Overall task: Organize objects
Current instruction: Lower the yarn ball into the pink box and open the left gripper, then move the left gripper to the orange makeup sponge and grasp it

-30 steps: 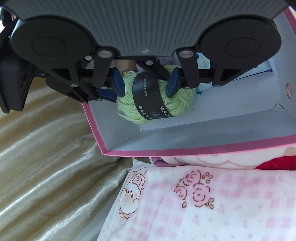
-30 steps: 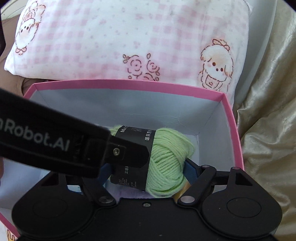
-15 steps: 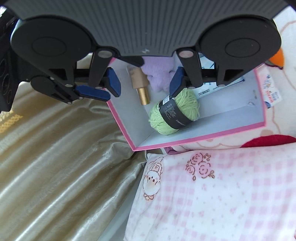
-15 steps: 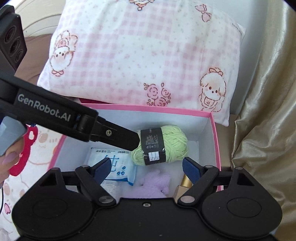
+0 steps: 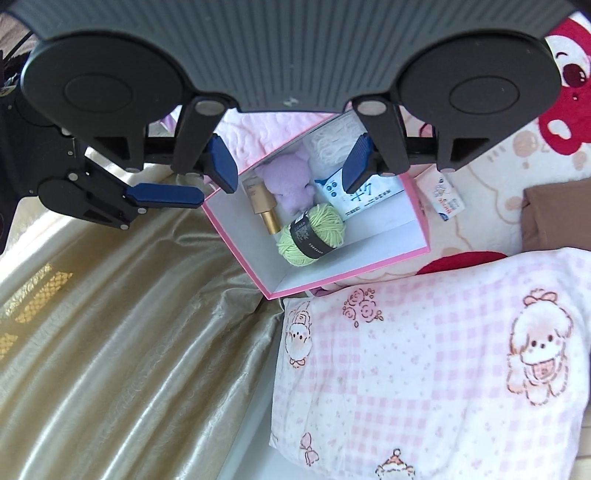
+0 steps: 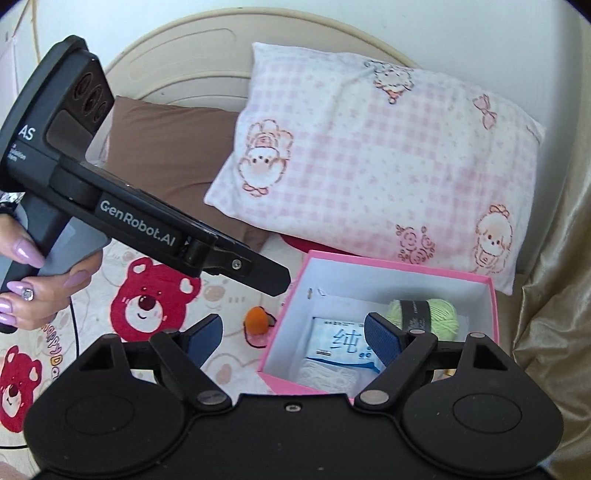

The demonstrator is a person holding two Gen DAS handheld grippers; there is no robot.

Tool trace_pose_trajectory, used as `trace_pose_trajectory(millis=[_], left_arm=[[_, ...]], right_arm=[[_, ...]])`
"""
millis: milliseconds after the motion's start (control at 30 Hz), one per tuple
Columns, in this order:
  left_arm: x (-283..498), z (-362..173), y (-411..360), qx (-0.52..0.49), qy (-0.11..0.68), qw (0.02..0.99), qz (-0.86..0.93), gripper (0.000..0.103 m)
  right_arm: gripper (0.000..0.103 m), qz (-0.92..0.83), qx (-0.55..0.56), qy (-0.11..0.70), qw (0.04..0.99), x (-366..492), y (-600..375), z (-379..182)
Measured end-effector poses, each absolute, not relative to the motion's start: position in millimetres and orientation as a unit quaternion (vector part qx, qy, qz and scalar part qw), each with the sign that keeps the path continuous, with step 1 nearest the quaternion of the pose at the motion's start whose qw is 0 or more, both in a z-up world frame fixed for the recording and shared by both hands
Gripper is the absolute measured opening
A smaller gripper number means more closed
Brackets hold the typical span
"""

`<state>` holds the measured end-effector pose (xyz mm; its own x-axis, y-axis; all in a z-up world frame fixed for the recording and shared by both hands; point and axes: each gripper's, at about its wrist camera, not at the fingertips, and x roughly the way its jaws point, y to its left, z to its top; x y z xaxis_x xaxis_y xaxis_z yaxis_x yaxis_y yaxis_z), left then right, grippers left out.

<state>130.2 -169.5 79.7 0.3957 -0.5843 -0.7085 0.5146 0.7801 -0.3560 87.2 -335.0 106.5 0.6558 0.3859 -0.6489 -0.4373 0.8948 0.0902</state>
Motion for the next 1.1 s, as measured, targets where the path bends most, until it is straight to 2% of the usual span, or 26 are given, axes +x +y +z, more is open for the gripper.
trace_pose_trajectory(millis=[167,300,467,900,1100], left_arm=[[113,81,-139,-0.031,0.425,0.841,-0.333,0.066],[114,63,-114,-0.039,0.428,0.847,-0.314,0.069],[126,21,-83,-0.063,0.431,0.851,-0.293,0.070],[172,-86,-24,-0.144,0.432,0.853,-0.258,0.073],[199,-131,-16,-0.203,0.430,0.845,-0.243,0.071]], right_arm=[[0.087,0.263,-0.051,0.334,0.904,71,-299,97],[0.087,0.276,-0.059,0.338,0.898,70,-267,69],[0.087,0.284,-0.072,0.344,0.892,78,-226,24],[0.087,0.231,-0.134,0.280,0.922,106,-160,-69],[0.085,0.171,-0.147,0.301,0.927,132,-142,-101]])
